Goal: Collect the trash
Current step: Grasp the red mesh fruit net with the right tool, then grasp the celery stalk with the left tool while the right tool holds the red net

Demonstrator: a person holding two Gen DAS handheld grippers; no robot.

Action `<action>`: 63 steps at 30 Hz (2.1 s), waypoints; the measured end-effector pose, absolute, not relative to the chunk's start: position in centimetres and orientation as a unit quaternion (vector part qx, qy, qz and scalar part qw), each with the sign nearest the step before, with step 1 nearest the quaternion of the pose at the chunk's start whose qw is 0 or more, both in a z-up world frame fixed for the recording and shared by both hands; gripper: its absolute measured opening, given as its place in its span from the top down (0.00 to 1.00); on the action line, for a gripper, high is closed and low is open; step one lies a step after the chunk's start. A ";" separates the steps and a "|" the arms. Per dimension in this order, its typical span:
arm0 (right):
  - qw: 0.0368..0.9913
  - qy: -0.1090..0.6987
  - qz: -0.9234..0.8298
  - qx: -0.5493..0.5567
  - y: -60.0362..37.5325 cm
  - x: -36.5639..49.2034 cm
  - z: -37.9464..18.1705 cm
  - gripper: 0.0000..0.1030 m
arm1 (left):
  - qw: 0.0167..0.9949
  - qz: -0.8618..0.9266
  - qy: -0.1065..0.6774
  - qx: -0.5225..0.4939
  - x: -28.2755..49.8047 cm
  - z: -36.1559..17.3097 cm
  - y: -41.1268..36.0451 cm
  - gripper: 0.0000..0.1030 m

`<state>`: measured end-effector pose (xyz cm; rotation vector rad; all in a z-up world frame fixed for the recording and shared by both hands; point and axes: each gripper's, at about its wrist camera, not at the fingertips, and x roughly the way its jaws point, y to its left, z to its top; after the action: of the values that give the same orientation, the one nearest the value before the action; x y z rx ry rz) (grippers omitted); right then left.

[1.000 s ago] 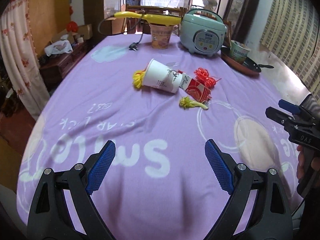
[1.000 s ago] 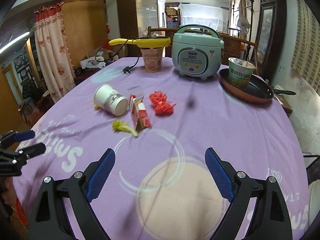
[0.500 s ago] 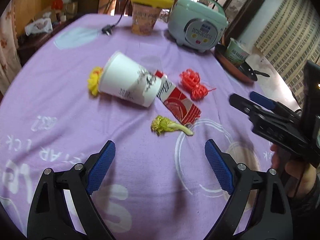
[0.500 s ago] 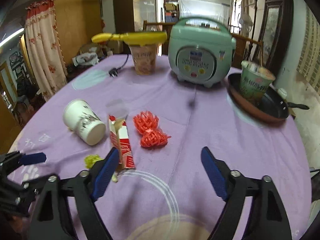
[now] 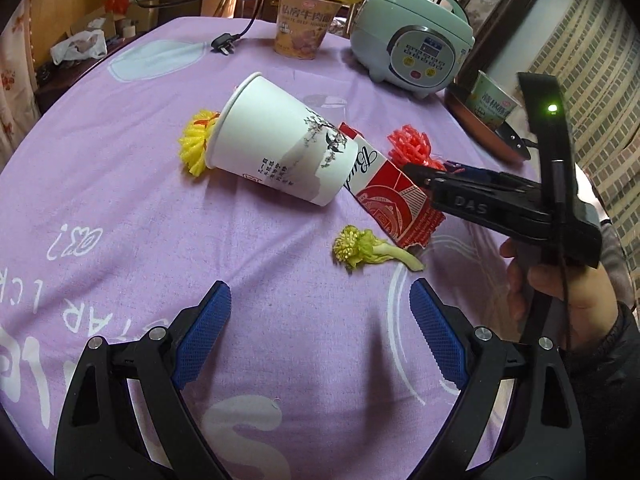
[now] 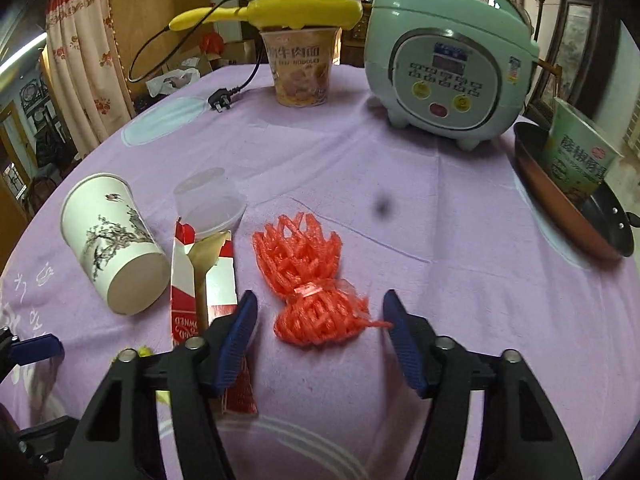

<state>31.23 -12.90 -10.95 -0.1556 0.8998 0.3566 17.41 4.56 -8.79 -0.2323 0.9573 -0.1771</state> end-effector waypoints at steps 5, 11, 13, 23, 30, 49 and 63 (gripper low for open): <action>0.879 0.446 0.161 -0.055 -13.1 31.8 -11.4 0.69 | 0.875 -0.080 0.463 -0.114 17.5 -9.1 4.8 0.14; 0.890 0.426 0.160 0.001 -15.7 29.6 -9.8 0.70 | 0.872 -0.067 0.474 -0.107 18.0 -9.5 4.5 0.14; 0.892 0.421 0.165 0.014 -16.8 28.2 -9.1 0.70 | 0.873 -0.060 0.475 -0.095 17.9 -9.3 3.9 0.14; 0.888 0.421 0.179 0.043 -20.0 24.6 -9.8 0.70 | 0.876 -0.086 0.473 0.034 20.1 -8.7 0.0 0.16; 0.881 0.422 0.208 0.058 -20.6 24.2 -9.6 0.70 | 0.856 -0.111 0.501 0.060 22.5 -10.7 -0.3 0.33; 0.881 0.406 0.234 0.059 -20.1 23.4 -8.5 0.69 | 0.853 -0.149 0.491 0.092 22.1 -10.2 -2.7 0.96; 0.881 0.400 0.243 0.065 -20.4 23.1 -8.1 0.69 | 0.838 -0.127 0.530 0.028 23.3 -10.1 -2.5 0.54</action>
<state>23.12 -20.37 -8.06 0.1348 0.8327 0.5059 23.34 -2.55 -10.11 0.0594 1.1210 -0.2689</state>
